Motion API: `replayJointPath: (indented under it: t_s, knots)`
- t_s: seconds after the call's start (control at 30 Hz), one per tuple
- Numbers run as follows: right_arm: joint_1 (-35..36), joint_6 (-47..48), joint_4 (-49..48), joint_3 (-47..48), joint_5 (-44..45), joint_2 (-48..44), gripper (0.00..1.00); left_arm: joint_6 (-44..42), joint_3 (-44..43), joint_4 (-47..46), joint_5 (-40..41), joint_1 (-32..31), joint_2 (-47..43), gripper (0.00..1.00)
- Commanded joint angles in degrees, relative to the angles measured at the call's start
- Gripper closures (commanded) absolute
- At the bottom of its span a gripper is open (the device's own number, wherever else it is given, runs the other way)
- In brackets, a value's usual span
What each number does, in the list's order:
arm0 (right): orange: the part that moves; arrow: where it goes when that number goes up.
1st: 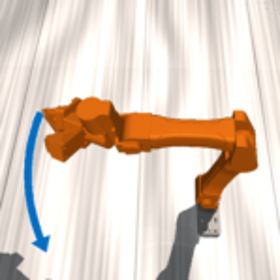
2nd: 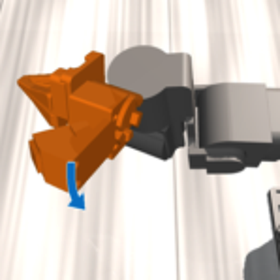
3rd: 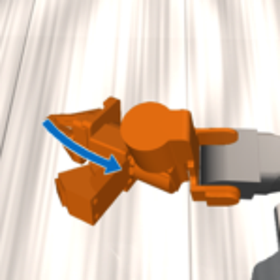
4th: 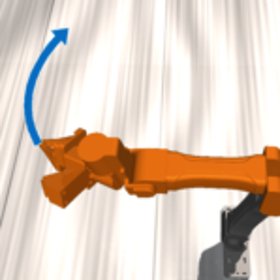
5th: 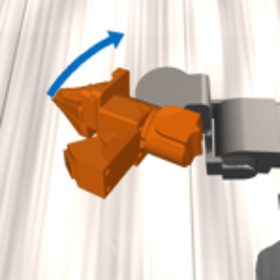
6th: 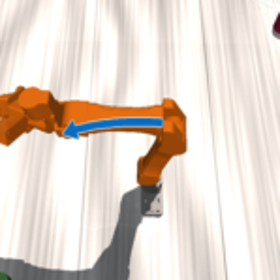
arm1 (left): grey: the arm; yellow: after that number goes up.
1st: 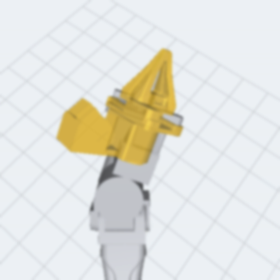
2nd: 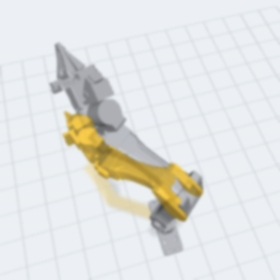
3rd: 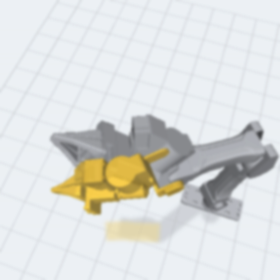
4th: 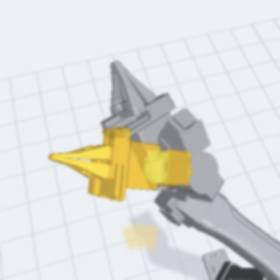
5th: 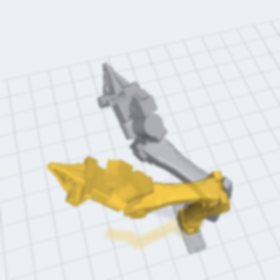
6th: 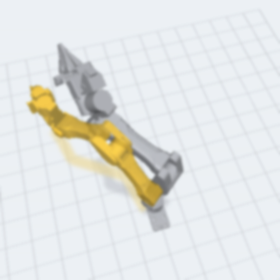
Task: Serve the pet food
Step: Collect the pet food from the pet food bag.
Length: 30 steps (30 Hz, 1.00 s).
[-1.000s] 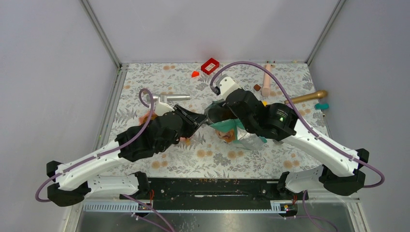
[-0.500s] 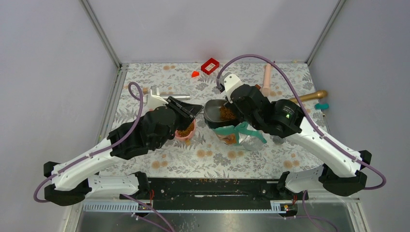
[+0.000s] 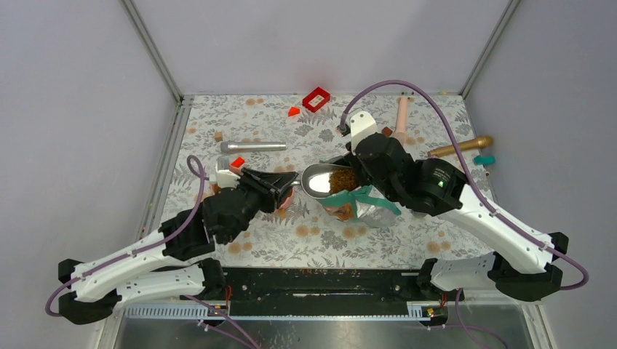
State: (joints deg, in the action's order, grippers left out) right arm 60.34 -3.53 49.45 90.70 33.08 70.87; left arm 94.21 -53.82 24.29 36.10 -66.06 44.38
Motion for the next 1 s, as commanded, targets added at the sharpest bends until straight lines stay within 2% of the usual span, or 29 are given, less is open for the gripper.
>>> replayJointPath:
  t_s: [0.0,0.17,0.43,0.67,0.97]
  knots:
    - [0.7,-3.1,-10.6,2.1,1.9,-6.6,1.00,5.5,4.6,-8.0,3.1,0.8,-5.1,1.00]
    - [0.7,-3.9,-10.8,1.6,1.5,-7.2,1.00,9.1,5.6,-5.2,2.0,0.8,-6.6,1.00]
    - [0.7,-3.9,-9.4,3.3,2.4,-6.7,1.00,19.6,5.3,3.4,2.7,0.8,-8.2,1.00]
    - [0.7,-3.3,-8.4,3.8,3.3,-6.7,1.00,20.0,5.3,6.5,5.0,0.8,-11.4,1.00]
    - [0.7,-2.7,-8.3,3.6,4.2,-6.9,1.00,17.3,6.7,7.0,2.7,0.8,-15.1,1.00]
